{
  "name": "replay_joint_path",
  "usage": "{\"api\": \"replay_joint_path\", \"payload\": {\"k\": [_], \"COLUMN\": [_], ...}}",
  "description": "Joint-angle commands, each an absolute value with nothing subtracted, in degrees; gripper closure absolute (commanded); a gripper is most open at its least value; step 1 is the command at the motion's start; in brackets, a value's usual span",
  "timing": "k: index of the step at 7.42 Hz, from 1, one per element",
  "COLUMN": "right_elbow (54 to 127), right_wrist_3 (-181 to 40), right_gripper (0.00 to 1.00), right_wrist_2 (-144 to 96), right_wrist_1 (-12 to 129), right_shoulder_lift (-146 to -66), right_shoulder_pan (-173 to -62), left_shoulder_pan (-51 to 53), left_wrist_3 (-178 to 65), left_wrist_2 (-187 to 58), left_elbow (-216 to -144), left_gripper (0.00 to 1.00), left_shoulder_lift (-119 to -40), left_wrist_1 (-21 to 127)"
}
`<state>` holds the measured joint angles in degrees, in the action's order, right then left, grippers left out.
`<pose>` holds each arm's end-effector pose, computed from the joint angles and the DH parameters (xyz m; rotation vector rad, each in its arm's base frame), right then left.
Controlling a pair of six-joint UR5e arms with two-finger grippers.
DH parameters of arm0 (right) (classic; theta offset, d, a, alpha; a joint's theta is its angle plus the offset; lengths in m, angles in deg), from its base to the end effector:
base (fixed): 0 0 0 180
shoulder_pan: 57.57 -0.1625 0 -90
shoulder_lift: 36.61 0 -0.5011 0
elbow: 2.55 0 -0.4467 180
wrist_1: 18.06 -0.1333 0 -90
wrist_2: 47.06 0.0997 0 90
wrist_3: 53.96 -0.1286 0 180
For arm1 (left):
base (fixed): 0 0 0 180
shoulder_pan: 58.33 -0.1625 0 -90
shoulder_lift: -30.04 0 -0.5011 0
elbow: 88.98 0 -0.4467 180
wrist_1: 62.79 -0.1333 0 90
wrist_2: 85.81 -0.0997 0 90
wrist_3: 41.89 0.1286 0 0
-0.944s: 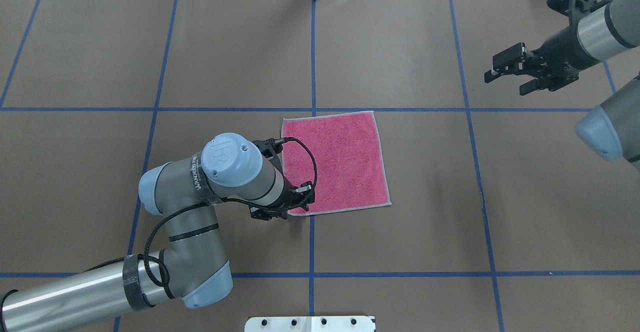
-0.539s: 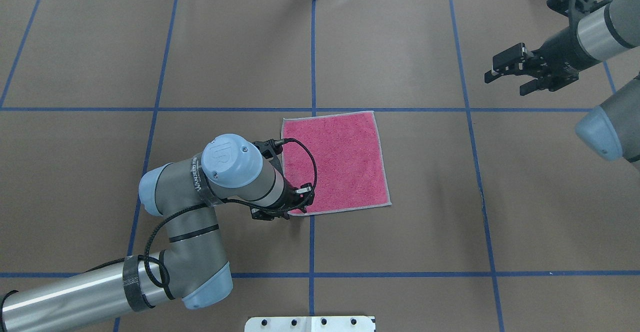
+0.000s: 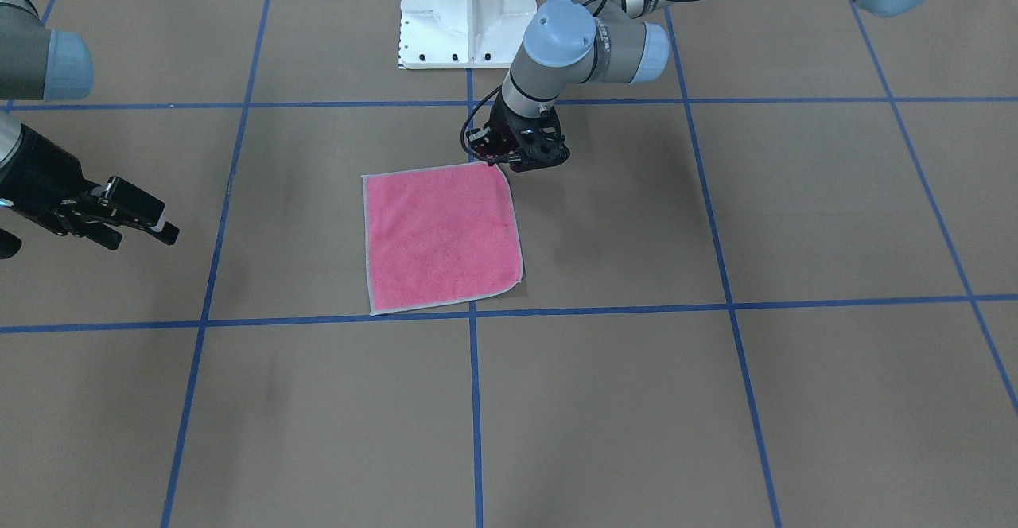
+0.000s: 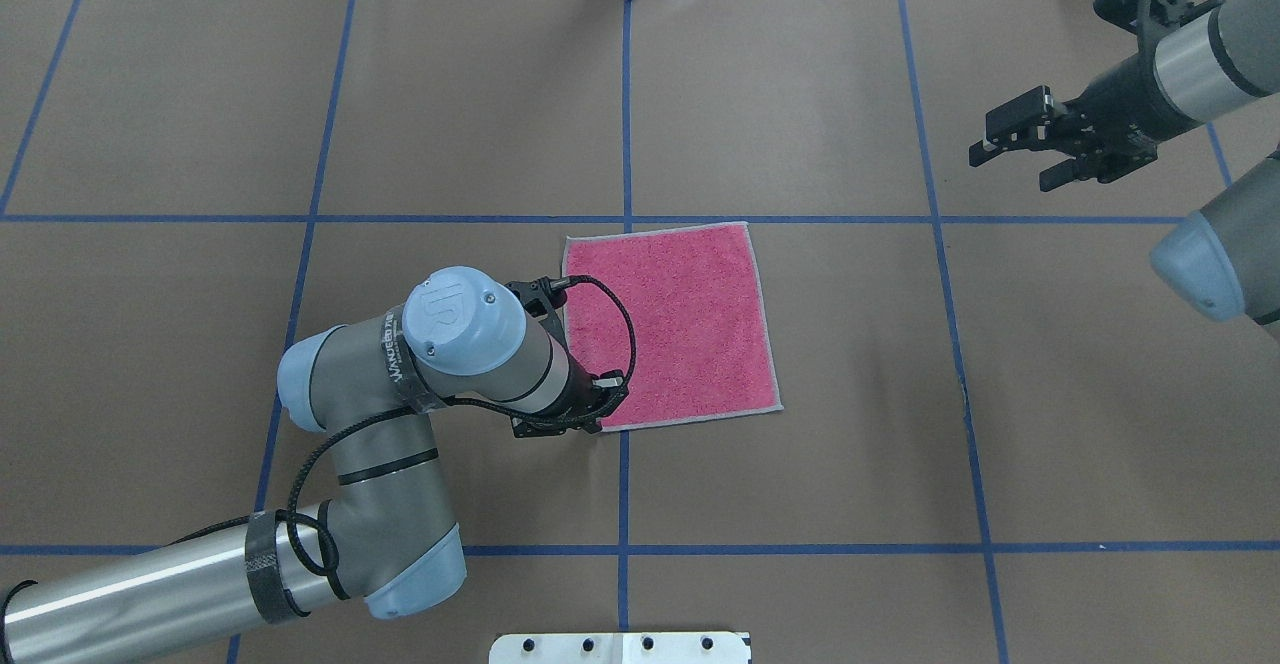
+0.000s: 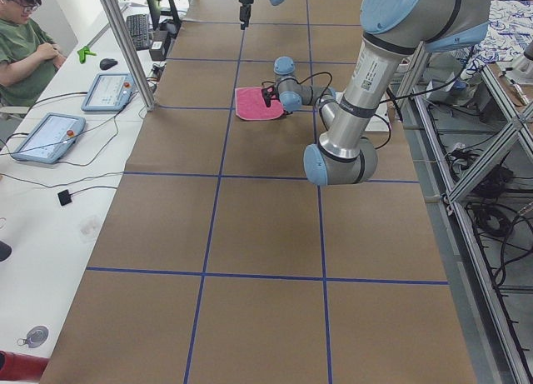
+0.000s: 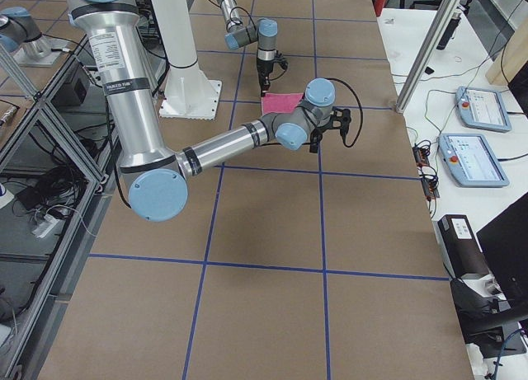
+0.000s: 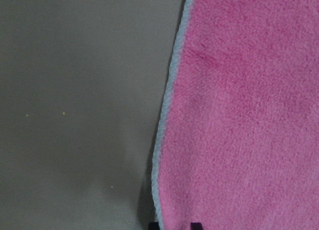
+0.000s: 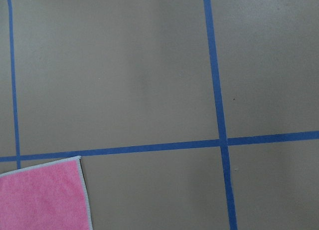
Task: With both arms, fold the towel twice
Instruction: 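Lower the left gripper onto the towel edge and pinch it, then move the right gripper to the opposite towel edge and lower it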
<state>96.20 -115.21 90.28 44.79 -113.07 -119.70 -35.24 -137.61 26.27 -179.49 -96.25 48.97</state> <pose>-0.2751 -0.6030 0.4612 0.0359 -1.1154 0.1648 0.7099 -0.3950 0.2759 -0.1949 1.0517 -0.2573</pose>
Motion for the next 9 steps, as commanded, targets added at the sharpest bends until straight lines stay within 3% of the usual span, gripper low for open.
{"api": "replay_joint_path", "payload": {"k": [1,9], "right_elbow": [96.3,95.3], "right_wrist_3": [-115.3,-138.5], "right_gripper": [0.02,0.02], "right_wrist_2": [90.6,76.2], "right_wrist_1": [44.8,45.1], "right_shoulder_lift": [-113.1,-104.6], "right_shoulder_pan": [-119.6,-96.0], "left_shoulder_pan": [-35.0,-34.3], "left_wrist_3": [-137.7,-139.0], "left_wrist_2": [26.3,26.3], "left_elbow": [-180.4,-180.9], "left_gripper": [1.00,1.00], "left_shoulder_lift": [-96.3,-97.0], "left_wrist_1": [48.9,49.0]}}
